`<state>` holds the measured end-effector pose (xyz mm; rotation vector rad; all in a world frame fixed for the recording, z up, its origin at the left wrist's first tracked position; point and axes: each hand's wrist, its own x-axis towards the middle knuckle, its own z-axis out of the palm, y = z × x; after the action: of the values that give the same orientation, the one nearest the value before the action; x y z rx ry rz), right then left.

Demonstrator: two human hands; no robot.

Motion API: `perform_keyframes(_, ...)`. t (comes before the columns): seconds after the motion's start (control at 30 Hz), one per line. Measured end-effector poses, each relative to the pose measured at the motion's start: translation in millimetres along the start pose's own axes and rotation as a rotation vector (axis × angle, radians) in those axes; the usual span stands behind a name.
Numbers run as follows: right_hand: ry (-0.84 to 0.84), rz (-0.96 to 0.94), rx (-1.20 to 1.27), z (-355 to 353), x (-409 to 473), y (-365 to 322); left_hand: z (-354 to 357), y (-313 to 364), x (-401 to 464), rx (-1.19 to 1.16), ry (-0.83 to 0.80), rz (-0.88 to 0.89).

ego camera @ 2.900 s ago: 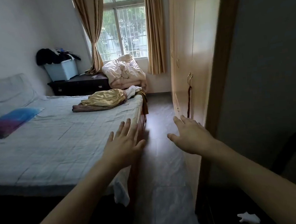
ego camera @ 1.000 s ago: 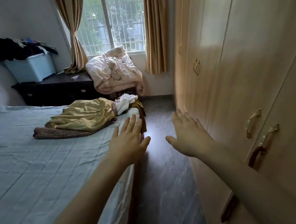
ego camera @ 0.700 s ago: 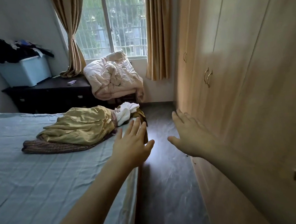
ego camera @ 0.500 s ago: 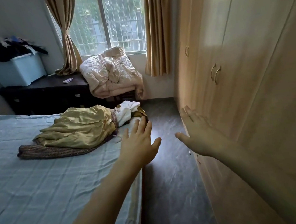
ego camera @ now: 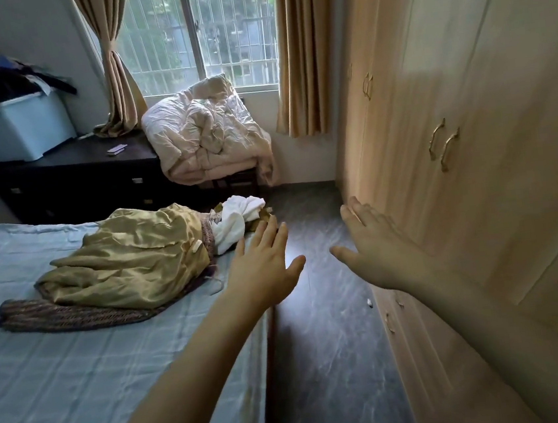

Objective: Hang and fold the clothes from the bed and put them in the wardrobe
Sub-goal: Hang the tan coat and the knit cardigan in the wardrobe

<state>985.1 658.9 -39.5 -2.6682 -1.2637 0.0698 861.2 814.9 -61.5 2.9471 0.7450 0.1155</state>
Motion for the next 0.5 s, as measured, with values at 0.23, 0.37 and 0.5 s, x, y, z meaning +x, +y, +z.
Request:
perform_keyframes(0.23,0.031,-0.014,0.002,-21,119,64,-7,17,136,-0.017,0.012,0.032)
perform_keyframes(0.37,0.013,-0.048,-0.033,-27,176,88,-4,19,198,-0.022,0.002,0.023)
perform_keyframes(0.5,0.003,-0.058,-0.019,-25,225,106,4,12,254,0.005,-0.006,0.005)
